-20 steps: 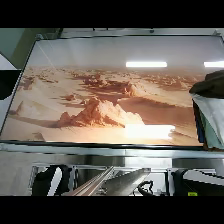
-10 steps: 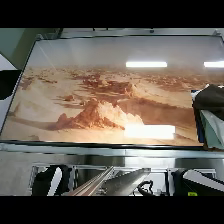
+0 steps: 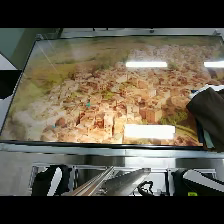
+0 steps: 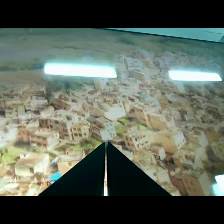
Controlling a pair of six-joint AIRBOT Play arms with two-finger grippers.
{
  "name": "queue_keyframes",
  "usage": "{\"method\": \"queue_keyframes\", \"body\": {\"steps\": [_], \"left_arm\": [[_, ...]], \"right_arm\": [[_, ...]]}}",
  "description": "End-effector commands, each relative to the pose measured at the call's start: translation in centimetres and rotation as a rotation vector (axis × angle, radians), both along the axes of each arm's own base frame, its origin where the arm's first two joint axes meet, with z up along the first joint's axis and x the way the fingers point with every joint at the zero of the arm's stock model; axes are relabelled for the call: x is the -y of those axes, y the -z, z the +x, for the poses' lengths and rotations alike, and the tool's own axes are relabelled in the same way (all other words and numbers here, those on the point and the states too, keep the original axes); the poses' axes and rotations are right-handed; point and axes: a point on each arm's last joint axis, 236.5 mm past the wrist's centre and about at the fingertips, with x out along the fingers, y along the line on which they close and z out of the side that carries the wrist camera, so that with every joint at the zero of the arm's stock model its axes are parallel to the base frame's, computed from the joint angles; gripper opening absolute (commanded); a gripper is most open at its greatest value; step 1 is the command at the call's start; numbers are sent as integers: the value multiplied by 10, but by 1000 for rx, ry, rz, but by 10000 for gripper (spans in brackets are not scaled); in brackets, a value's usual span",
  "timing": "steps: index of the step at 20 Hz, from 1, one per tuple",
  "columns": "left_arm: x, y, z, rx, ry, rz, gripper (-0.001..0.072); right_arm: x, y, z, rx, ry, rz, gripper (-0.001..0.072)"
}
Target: Fold the shirts.
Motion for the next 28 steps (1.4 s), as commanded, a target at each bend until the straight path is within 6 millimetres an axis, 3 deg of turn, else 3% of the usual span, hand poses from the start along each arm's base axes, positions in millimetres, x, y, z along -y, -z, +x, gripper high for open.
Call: {"method": "queue_keyframes", "body": {"steps": [1, 3, 4, 5, 7, 9, 12, 15, 18, 20, 22, 25, 28], "left_arm": [[-1, 12, 8, -49, 12, -12, 16], [8, 25, 14, -116, 67, -60, 15], [15, 31, 17, -144, 100, -82, 16], [23, 35, 20, -159, 131, -83, 15], [53, 43, 25, -186, 212, -90, 15], [88, 59, 28, -233, 274, -55, 15], [136, 112, 25, -364, 331, 111, 15], [206, 155, 6, -439, 470, 216, 15], [266, 200, -23, -537, 602, 259, 15], [291, 224, -34, -579, 641, 278, 14], [305, 236, -36, -611, 643, 256, 14], [304, 226, -31, -655, 635, 149, 14], [255, 216, -15, -651, 527, 77, 14]], "right_arm": [[-25, -47, 83, 391, -123, 47, 135], [-52, -74, 117, 543, -229, 49, 93], [-67, -80, 127, 569, -310, 26, 21], [-88, -84, 136, 586, -412, -2, 27], [-138, -90, 153, 638, -570, -30, 26], [-201, -94, 162, 711, -738, -44, 26], [-298, -77, 139, 772, -947, -1, 26], [-352, -33, 104, 764, -1051, 26, 26], [-383, 4, 73, 736, -1120, 73, 27], [-393, 15, 64, 715, -1152, 94, 27], [-397, 18, 64, 715, -1166, 95, 27], [-396, 15, 71, 739, -1153, 78, 27], [-396, 15, 71, 739, -1153, 78, 27]]}}
